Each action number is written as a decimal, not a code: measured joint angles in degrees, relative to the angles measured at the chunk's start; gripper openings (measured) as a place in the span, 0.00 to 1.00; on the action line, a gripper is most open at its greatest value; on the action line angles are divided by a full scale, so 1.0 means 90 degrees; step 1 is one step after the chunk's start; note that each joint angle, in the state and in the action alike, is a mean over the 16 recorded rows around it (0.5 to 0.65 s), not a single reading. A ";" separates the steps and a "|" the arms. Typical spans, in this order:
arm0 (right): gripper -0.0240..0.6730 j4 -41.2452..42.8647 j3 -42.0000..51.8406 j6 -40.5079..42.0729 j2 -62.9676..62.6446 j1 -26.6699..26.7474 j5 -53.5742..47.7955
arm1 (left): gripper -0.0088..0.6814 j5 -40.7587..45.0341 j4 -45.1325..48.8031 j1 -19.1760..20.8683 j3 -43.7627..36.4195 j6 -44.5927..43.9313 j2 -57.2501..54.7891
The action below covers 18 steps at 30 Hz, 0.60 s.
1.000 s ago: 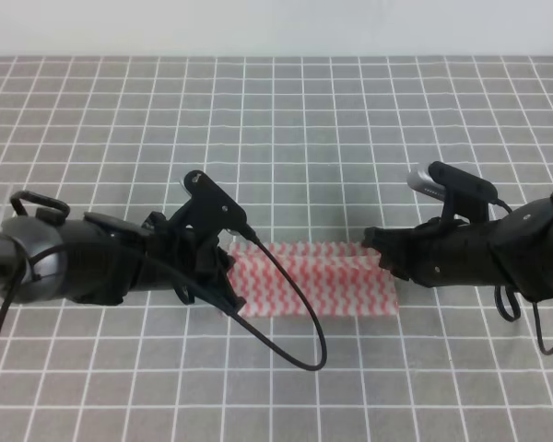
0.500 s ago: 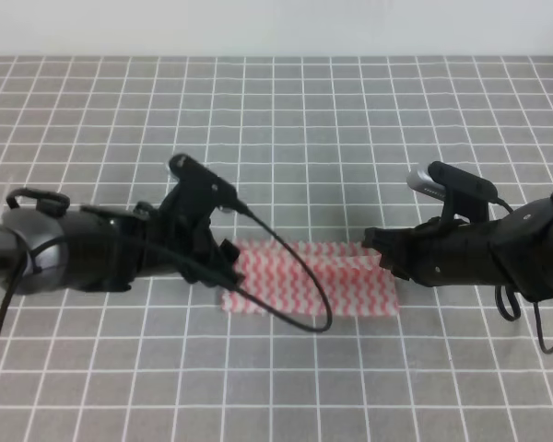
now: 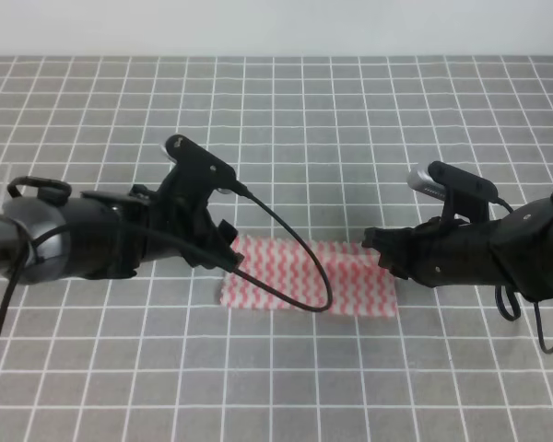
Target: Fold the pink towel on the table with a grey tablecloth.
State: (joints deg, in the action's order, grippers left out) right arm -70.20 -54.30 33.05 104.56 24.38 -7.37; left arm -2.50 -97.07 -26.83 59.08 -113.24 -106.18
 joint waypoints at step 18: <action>0.33 -0.0072 -0.0007 -0.0003 -0.0045 0.0003 0.0171 | 0.50 0.0558 -0.0468 0.0000 -0.0059 0.0365 0.0625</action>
State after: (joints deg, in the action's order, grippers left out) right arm -70.85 -54.37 33.03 104.16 24.41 -5.83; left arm 2.52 -101.29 -26.83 58.54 -109.95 -100.55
